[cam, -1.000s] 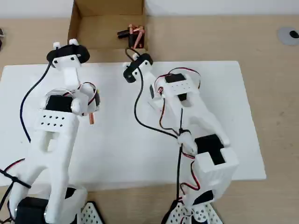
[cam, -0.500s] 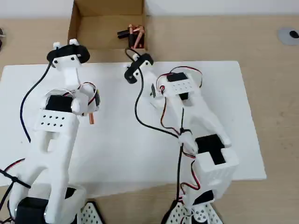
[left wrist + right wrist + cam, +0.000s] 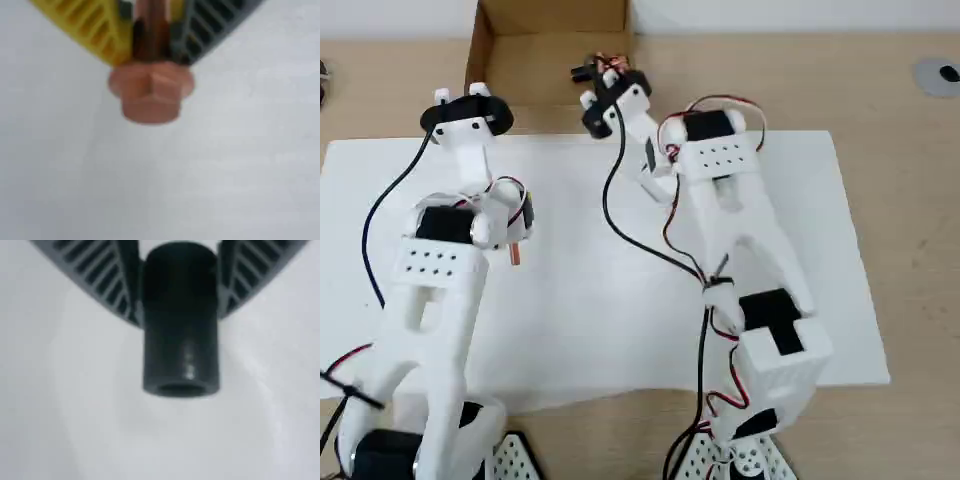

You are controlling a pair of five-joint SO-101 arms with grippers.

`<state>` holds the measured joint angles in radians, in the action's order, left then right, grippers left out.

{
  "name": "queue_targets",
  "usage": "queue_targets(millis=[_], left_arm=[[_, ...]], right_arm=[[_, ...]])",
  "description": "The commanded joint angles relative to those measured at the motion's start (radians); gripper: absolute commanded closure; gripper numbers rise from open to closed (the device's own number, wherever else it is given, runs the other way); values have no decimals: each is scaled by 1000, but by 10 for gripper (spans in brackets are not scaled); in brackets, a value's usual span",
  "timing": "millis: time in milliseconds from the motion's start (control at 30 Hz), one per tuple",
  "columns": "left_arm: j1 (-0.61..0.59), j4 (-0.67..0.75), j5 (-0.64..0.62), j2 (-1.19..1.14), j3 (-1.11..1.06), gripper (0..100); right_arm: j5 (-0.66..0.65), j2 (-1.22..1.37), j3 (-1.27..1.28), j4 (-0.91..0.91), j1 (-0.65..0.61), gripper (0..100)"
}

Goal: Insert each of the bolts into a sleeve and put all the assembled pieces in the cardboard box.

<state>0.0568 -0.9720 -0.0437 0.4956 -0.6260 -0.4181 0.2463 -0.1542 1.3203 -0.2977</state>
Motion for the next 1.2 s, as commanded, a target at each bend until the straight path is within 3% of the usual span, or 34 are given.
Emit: queue_targets(millis=[0,233,433,767,1167], left_arm=[[-9,9,2,91,-12,990],[-5,9,5,134,-32,990],[-5,-8,8,136,-29,990],[-6,-11,28,136,-29,990],[-9,-12,31,136,-29,990]], right_arm=[[5,-102,-93,68,2,986],[3,-117,-21,114,-18,984],[-2,-125,108,25,-22,985],[-2,-125,252,35,-110,983],[-2,-117,332,-17,-105,983]])
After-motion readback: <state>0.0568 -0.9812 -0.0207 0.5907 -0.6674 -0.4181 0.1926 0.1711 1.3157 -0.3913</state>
